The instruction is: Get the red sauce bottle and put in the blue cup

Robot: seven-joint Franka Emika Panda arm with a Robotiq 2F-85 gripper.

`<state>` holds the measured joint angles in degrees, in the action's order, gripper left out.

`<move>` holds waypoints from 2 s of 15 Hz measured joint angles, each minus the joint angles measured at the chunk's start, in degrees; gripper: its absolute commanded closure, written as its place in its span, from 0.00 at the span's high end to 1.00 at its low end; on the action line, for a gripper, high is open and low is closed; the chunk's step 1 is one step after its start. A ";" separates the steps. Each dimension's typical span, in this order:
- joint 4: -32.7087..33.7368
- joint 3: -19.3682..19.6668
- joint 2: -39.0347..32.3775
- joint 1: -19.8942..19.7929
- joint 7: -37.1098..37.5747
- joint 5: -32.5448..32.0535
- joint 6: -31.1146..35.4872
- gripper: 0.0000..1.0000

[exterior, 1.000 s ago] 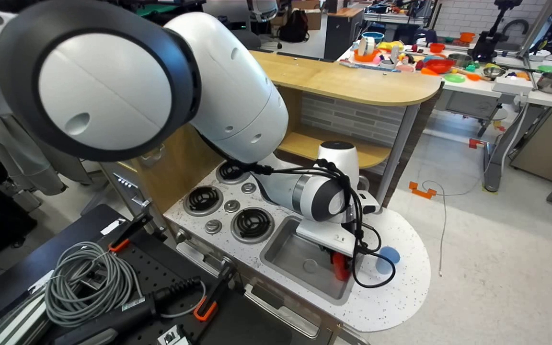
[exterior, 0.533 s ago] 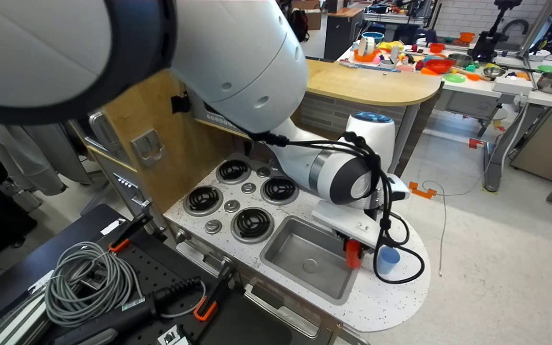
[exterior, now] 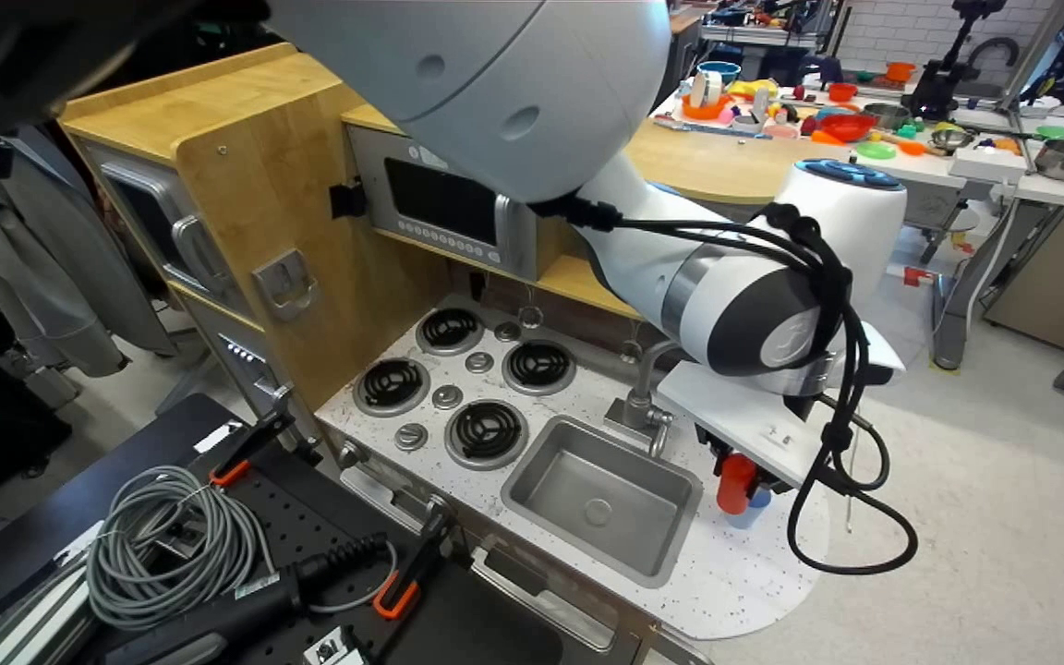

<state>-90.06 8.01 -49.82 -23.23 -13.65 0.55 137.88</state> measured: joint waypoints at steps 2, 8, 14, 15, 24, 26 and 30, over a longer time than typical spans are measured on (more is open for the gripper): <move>0.58 -0.13 -0.07 -0.23 0.62 1.41 -0.14 0.13; 4.53 -0.73 -2.55 0.08 7.83 3.11 -0.16 0.13; 10.03 -0.35 -6.72 0.13 15.17 3.30 -0.17 0.13; 10.87 -0.13 -7.38 0.13 15.95 3.30 -0.18 0.13; 15.53 0.97 -11.10 0.15 18.93 3.30 -1.94 0.77; 15.95 0.98 -11.44 0.15 19.25 3.30 -2.07 0.92; 16.32 0.97 -11.55 0.15 19.29 3.30 -2.19 1.00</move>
<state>-73.73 8.99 -61.37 -23.07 5.63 3.85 135.69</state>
